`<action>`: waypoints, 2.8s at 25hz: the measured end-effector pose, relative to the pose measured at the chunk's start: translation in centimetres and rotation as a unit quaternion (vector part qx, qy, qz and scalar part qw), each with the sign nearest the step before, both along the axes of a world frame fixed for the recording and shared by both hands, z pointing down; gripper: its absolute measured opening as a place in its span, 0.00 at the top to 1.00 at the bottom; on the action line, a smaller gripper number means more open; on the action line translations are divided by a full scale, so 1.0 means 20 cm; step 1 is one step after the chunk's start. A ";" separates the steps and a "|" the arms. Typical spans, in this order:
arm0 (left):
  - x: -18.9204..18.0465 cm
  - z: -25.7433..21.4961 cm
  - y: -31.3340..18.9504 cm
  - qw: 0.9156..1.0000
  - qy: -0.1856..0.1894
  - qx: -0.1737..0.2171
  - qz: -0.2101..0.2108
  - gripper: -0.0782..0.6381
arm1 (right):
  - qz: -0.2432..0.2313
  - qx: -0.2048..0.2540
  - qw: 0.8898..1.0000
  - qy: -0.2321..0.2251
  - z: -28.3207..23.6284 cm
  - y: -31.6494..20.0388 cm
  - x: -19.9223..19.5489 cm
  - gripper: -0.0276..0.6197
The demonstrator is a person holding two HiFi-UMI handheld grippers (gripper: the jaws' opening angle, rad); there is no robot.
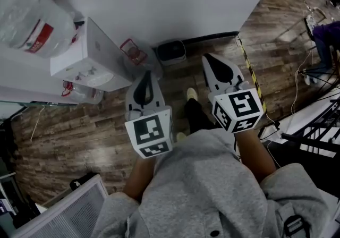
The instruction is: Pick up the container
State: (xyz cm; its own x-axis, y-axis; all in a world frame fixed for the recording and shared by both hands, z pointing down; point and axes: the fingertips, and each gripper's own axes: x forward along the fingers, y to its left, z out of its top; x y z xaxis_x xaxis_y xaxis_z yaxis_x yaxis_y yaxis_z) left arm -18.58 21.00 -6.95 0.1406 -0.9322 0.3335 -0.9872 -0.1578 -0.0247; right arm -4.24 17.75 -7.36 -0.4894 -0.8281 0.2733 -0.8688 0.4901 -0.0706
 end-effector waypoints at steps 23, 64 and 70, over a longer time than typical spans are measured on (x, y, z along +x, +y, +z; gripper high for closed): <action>0.10 0.13 -0.87 0.999 -0.020 -0.044 -0.003 0.87 | 0.005 -0.045 0.999 -0.007 0.16 -0.87 0.18 0.92; 0.63 0.43 -1.54 0.984 -0.083 -0.123 0.100 0.87 | 0.063 -0.091 0.993 -0.028 0.40 -1.49 0.69 0.92; 0.62 0.64 -1.56 0.971 -0.110 -0.152 0.146 0.87 | 0.077 -0.100 0.992 -0.011 0.53 -1.49 0.71 0.92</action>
